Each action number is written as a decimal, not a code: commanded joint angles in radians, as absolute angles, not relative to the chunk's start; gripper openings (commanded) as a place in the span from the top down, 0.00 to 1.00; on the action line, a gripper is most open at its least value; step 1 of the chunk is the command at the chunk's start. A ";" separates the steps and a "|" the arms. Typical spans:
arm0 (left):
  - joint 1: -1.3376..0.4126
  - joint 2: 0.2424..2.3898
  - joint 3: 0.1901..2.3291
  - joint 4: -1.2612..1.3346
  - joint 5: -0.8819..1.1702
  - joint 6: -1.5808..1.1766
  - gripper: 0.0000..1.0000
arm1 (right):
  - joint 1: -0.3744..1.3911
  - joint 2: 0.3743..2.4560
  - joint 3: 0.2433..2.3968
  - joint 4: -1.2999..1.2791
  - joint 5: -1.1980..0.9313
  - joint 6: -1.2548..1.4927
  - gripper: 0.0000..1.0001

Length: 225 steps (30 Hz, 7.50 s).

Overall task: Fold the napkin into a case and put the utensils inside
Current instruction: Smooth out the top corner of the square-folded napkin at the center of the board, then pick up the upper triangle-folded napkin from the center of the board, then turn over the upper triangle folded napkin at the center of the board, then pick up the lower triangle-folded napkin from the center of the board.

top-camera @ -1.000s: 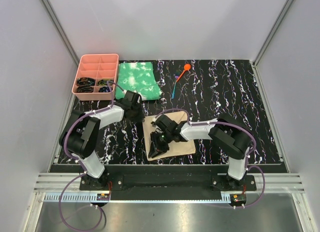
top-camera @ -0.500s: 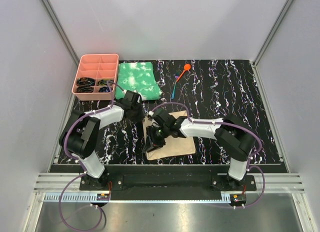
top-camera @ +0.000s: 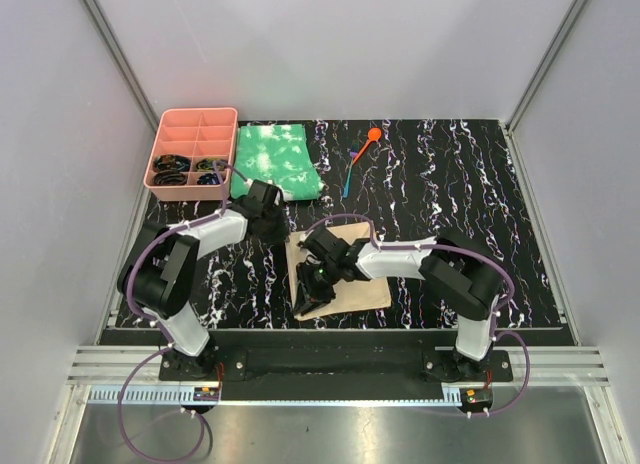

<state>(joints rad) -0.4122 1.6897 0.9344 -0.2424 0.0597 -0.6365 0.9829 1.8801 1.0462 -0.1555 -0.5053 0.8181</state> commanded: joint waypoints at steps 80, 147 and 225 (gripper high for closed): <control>-0.187 1.067 0.770 -0.484 0.293 -0.733 0.10 | 1.235 1.907 1.503 -0.894 0.247 0.795 1.00; 0.063 0.894 1.137 -0.718 0.103 -0.580 1.00 | 1.309 1.993 1.867 -0.421 -0.548 0.644 1.00; -1.048 1.442 0.894 -0.371 -0.052 -0.811 0.51 | 0.502 1.888 1.069 -0.205 -0.522 0.546 0.63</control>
